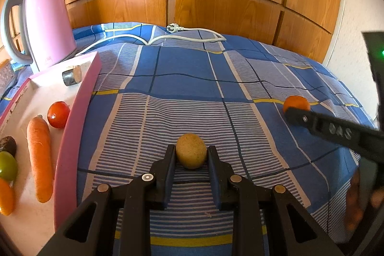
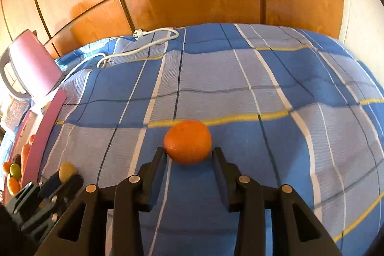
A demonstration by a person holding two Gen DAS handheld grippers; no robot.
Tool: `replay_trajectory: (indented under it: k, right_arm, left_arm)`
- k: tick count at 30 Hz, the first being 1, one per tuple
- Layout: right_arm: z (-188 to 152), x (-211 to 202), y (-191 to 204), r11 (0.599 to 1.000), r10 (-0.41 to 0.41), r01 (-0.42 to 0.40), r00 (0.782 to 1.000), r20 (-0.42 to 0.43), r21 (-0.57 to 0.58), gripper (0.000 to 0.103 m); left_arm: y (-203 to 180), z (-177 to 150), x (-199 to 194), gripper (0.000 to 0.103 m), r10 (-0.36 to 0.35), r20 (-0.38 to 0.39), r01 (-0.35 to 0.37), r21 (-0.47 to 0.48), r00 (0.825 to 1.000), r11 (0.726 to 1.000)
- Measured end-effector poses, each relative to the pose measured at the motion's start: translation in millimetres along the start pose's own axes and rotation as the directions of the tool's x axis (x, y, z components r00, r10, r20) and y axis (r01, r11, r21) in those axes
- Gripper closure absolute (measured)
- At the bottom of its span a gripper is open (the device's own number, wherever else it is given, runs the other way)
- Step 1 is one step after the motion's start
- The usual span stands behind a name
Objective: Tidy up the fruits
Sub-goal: 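Carry the yellow fruit and orange toward the white tray with both grippers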
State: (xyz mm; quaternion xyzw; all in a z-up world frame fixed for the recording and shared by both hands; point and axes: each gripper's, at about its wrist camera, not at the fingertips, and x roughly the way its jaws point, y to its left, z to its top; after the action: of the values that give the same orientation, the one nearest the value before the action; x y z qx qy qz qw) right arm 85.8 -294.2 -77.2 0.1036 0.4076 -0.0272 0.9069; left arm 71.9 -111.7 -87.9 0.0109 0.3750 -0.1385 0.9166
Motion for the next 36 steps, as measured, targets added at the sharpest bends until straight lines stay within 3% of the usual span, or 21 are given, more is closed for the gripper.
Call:
replay_trajectory:
  k: [16, 24, 32, 35, 36]
  right_arm:
    - [4.8, 16.6, 8.3, 0.996, -0.079, 0.079, 0.997, -0.004, -0.046, 0.065]
    - [5.5, 17.5, 9.6, 0.998, -0.031, 0.031, 0.999, -0.010, -0.052, 0.050]
    - [21.4, 17.3, 7.2, 0.998, -0.054, 0.054, 0.999, 0.005, -0.042, 0.050]
    - [23.4, 28.3, 8.4, 0.996, -0.076, 0.074, 0.997, -0.029, -0.045, 0.052]
    - [22.0, 28.4, 9.1, 0.994, -0.096, 0.094, 0.995, -0.021, -0.049, 0.064]
  left_arm:
    - [-0.7, -0.8, 0.0, 0.077, 0.006, -0.001, -0.006, 0.006, 1.000, 1.000]
    - [0.0, -0.8, -0.4, 0.077, 0.005, -0.004, -0.005, 0.008, 1.000, 1.000]
    - [-1.5, -1.9, -0.2, 0.077, 0.013, -0.001, -0.013, 0.015, 1.000, 1.000]
    - [-1.6, -1.9, 0.0, 0.077, 0.014, -0.001, -0.014, 0.017, 1.000, 1.000]
    - [-1.4, -2.0, -0.1, 0.077, 0.013, 0.000, -0.013, 0.017, 1.000, 1.000]
